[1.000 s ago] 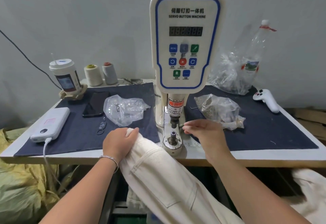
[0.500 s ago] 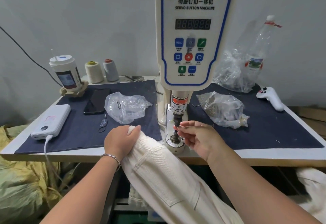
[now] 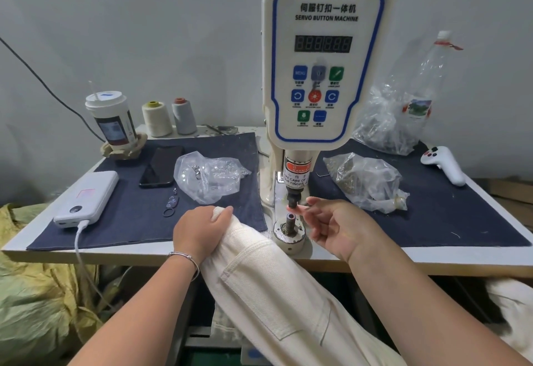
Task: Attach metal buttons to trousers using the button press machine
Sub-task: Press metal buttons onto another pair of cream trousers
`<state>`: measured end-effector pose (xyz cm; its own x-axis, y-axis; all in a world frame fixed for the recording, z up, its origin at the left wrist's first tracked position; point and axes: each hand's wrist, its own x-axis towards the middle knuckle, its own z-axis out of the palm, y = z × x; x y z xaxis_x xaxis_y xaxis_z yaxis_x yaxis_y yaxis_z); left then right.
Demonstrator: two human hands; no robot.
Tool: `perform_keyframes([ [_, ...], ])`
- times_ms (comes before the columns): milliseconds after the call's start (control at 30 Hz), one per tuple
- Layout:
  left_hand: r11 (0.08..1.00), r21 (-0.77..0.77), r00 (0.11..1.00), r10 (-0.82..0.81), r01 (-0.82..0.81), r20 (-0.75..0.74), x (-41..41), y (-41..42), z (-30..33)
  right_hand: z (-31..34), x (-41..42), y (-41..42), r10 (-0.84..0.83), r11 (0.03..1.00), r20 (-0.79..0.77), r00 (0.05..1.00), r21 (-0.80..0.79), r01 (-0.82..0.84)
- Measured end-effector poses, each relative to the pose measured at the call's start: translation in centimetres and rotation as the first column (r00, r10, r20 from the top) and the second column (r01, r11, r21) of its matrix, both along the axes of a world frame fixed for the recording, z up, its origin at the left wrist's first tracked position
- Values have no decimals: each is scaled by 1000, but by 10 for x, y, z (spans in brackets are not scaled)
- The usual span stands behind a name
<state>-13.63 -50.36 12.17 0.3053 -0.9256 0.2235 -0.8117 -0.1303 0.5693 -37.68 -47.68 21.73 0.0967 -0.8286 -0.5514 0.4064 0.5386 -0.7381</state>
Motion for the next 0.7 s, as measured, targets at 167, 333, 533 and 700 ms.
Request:
perform_keyframes([
  [167, 999, 30, 1000, -15, 15, 10, 2, 0, 3, 2, 3, 10, -32, 997, -26, 999, -75, 30],
  [333, 995, 73, 995, -74, 69, 69, 4, 0, 8, -3, 11, 45, -196, 943, -272, 942, -315, 105],
  [533, 941, 176, 914, -326, 289, 243, 12, -5, 16, 4, 96, 38, -64, 671, -603, 795, -616, -414],
  [700, 928, 157, 907, -366, 339, 207, 19, -7, 14, -18, 162, -51, -257, 599, -902, 346, -430, -675],
])
